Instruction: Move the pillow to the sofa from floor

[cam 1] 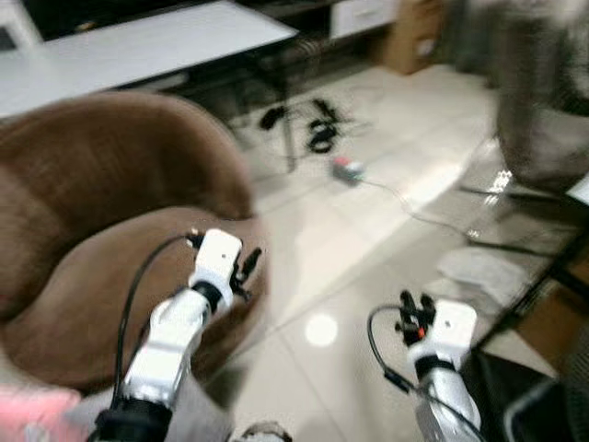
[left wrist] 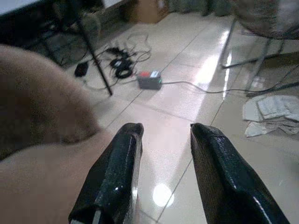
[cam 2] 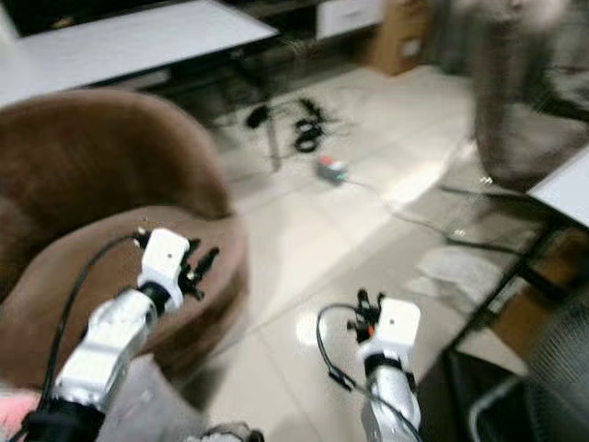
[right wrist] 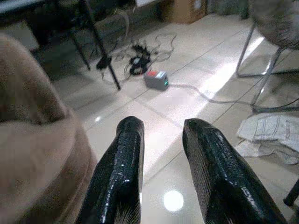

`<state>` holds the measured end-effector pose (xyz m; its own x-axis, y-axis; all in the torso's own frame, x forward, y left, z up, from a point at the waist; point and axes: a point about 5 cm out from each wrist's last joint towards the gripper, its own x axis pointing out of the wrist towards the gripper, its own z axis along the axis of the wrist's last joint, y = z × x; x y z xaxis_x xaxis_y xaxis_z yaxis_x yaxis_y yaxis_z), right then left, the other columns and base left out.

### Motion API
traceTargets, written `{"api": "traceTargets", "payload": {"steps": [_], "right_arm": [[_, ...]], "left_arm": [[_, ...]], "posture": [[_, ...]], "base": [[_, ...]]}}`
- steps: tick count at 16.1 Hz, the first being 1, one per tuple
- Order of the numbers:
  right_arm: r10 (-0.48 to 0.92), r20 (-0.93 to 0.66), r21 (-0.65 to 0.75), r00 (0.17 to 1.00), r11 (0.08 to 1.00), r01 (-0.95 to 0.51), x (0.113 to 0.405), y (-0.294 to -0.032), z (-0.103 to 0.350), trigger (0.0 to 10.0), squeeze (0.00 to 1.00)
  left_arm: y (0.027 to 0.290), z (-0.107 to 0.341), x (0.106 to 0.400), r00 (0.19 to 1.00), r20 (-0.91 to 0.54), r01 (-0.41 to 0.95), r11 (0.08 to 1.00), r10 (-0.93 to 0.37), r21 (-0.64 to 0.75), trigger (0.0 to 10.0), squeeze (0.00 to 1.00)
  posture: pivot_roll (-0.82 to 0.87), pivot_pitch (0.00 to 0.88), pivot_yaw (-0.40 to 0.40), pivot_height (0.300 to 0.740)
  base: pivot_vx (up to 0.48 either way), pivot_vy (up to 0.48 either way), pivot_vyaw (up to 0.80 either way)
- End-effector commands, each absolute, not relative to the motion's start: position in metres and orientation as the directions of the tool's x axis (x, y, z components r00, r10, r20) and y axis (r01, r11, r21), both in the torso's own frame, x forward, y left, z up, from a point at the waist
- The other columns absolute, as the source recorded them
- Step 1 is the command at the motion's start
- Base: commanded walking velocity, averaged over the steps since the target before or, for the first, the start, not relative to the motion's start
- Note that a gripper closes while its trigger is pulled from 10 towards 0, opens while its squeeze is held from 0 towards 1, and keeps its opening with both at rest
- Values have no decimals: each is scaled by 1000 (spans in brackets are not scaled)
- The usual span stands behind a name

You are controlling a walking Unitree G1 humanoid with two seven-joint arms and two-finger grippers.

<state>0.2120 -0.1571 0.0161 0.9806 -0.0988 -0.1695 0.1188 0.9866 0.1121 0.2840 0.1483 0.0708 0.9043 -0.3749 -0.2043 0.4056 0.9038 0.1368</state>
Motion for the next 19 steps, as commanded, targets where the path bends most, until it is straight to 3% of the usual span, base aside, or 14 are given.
{"api": "traceTargets", "payload": {"steps": [1,7,19], "right_arm": [[-90,-150,99,985,989,106,214,-158,21,10000,0],[-55,-161,89,985,994,70,222,-164,20,10000,0],[-43,-160,101,986,993,60,221,-163,20,10000,0]], "left_arm": [[148,64,279,902,-217,406,904,-373,134,10000,0],[148,58,267,917,-215,372,915,-336,155,10000,0],[142,59,267,923,-187,366,917,-336,158,10000,0]], "posture": [[70,0,60,740],[106,0,1,740],[89,0,9,740]], "base": [[0,0,800],[0,0,800],[0,0,800]]}}
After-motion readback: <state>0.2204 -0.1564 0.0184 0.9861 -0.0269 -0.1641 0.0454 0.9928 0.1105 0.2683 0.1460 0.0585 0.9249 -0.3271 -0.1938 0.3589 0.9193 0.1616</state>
